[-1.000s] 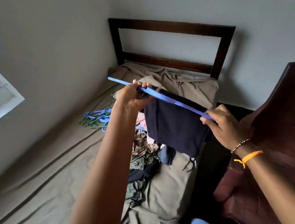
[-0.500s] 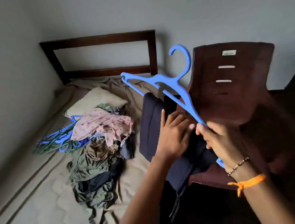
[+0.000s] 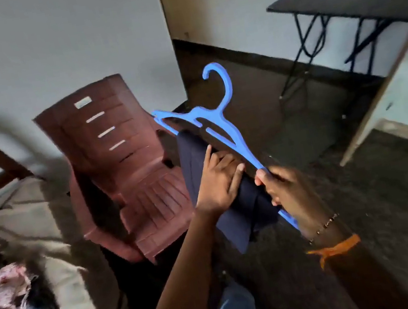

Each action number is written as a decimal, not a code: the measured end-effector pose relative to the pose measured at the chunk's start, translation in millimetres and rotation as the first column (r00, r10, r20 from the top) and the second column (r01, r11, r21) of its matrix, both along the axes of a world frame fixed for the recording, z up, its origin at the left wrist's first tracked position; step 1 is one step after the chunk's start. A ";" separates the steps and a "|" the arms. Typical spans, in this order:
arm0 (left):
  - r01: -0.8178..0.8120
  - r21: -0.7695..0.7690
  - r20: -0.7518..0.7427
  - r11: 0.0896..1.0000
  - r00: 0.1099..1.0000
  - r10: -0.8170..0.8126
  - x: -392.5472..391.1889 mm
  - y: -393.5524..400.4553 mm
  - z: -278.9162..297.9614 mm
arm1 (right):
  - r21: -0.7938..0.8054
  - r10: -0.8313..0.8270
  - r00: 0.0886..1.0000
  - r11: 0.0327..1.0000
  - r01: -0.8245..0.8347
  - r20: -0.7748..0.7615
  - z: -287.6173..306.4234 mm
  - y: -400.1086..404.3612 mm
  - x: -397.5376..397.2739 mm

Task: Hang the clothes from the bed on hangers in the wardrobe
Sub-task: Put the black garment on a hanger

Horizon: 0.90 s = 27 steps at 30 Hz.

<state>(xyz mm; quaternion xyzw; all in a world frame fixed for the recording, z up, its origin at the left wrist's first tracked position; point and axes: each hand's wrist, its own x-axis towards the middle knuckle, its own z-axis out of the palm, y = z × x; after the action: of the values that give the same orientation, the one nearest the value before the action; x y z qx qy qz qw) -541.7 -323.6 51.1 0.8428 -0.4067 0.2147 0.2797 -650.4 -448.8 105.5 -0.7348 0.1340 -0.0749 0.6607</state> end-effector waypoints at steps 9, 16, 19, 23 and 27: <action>0.332 -0.514 -0.652 0.791 0.449 -0.611 -47.4 -252.1 30.7 | -0.025 -0.495 0.869 0.869 0.495 -0.019 -19.2 -196.3 -54.4; 0.389 -0.509 -0.789 0.768 0.144 -0.597 -68.1 -447.1 64.4 | -0.134 -0.620 0.784 0.776 0.617 0.018 -1.7 -362.8 -70.5; 0.473 -0.477 -0.790 0.741 0.139 -0.597 -63.2 -536.5 82.9 | -0.200 -0.618 0.783 0.761 0.617 0.063 14.1 -435.6 -78.5; 0.536 -0.538 -0.775 0.651 -0.010 -0.632 -66.5 -642.9 109.3 | -0.222 -0.697 0.697 0.662 0.716 0.167 24.1 -509.3 -98.3; 0.561 -0.592 -0.771 0.579 -0.184 -0.609 -83.0 -742.3 127.7 | -0.145 -0.784 0.555 0.537 0.831 0.276 27.6 -584.8 -106.8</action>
<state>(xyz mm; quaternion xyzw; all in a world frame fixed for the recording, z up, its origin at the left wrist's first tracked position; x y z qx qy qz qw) -624.7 -1065.9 178.8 0.4788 -0.4686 -0.5042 0.5449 -757.1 -1033.6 133.0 -0.6584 0.3885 -0.4541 0.4576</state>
